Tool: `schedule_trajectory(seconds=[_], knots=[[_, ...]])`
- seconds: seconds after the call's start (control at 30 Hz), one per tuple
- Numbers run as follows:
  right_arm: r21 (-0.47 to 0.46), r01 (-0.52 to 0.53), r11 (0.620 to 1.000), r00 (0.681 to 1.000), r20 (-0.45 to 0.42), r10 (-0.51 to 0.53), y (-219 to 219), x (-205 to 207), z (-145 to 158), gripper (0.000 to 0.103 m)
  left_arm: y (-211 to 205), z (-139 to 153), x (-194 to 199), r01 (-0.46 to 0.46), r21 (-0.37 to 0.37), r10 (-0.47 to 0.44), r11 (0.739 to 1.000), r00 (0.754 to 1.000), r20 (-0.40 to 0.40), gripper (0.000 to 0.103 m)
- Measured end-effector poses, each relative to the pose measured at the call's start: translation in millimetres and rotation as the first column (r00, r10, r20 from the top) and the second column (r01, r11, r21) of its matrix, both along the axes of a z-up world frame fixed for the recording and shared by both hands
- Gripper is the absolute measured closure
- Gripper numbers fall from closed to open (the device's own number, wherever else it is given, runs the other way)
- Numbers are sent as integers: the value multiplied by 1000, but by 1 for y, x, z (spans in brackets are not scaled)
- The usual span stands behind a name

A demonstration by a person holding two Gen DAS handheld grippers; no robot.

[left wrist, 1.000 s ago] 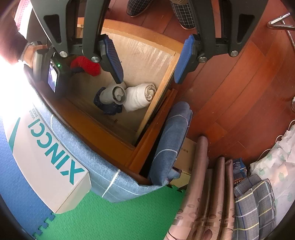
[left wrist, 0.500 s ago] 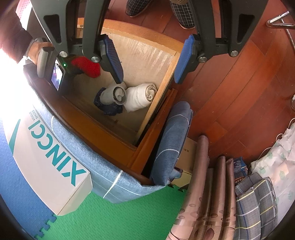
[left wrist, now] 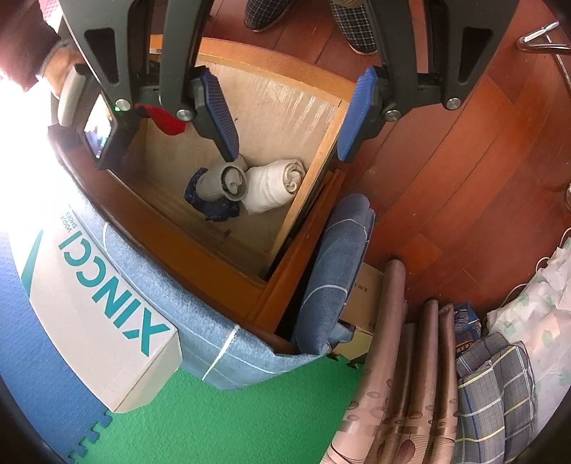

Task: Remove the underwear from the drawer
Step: 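Grasp the red sock with the right gripper and lift it, then reach the left gripper into the drawer toward the grey sock while the right gripper holds the red sock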

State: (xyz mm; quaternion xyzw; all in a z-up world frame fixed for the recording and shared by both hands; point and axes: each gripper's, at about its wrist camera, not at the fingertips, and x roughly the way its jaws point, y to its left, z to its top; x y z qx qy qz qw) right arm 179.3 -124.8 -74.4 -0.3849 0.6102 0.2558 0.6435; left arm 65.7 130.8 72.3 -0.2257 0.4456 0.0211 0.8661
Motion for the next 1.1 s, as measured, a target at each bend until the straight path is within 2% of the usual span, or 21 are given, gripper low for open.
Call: schedule_trajectory(seconds=[0.2, 0.33, 0.4, 0.47, 0.57, 0.7, 0.83, 0.93, 1.0, 1.1], knots=[[101, 154, 983, 987, 30, -158, -3, -15, 33, 66, -1, 0, -1, -1, 13, 1, 1000, 1000, 5, 44], [200, 282, 938, 954, 48, -297, -12, -26, 59, 66, -2, 0, -1, 0, 20, 0, 1000, 1000, 4, 44], [259, 355, 899, 925, 46, -378, -19, -32, 71, 66, -5, 1, -1, 4, 39, -5, 999, 1000, 12, 44], [280, 393, 876, 900, 75, -428, -29, -29, 93, 66, -9, 3, -2, 13, 61, -14, 998, 1000, 15, 44], [400, 538, 743, 810, -2, -586, -50, -26, 112, 66, -12, 4, -2, 17, 79, -19, 997, 1000, 14, 44], [475, 616, 628, 721, -20, -693, -70, -43, 124, 66, -13, 4, -1, 22, 86, -22, 996, 1000, 5, 44], [537, 618, 574, 678, 5, -735, -79, -59, 139, 66, -15, 4, -1, 25, 98, -25, 995, 1000, 1, 44], [582, 617, 529, 641, 18, -767, -92, -70, 150, 66, -22, 6, 0, 65, 116, -65, 991, 998, 1, 44], [619, 618, 485, 617, 1, -787, -103, -76, 156, 66, -32, 8, 6, 141, 124, -141, 982, 990, -8, 44], [643, 633, 431, 591, -42, -806, -116, -75, 159, 66, -52, 10, 17, 258, 175, -258, 950, 966, -26, 44]])
